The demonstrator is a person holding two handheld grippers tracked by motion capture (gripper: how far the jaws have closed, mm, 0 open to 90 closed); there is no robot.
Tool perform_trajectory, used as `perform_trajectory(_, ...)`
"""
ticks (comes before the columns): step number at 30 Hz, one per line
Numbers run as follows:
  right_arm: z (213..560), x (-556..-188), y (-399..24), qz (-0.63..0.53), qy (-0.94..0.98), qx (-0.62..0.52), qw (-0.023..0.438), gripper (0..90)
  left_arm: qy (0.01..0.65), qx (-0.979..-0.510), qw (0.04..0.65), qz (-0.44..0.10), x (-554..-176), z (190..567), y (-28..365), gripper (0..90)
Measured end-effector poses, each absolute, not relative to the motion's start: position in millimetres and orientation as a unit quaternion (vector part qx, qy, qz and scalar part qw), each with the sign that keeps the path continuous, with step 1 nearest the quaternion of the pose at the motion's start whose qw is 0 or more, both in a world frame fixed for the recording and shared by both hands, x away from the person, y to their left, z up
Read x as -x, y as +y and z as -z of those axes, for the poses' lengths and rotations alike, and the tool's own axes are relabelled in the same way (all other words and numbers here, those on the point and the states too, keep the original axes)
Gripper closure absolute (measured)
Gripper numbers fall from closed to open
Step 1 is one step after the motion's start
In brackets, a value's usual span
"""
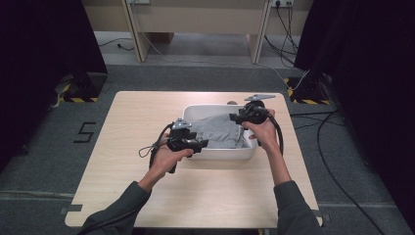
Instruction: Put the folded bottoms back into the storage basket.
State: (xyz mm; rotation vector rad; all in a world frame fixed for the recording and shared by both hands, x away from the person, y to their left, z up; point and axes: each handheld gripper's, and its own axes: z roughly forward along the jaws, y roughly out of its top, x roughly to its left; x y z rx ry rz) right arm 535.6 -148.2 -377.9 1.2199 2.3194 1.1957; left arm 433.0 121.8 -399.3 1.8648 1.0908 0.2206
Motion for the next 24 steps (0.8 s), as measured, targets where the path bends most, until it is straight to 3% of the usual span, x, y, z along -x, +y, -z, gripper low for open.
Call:
perform_trajectory(16,369.8,-507.2,-154.9,-0.438,0.786,-0.417,0.129,33.1,0.437,-0.762,0.470,-0.084,-423.2,395.1,135.0,23.6)
perform_trajectory(24,366.4,-488.9,-160.1,-0.449,0.782,-0.412,0.131,31.1,0.435,-0.765,0.467,-0.088,-415.2,395.5,147.7,20.8)
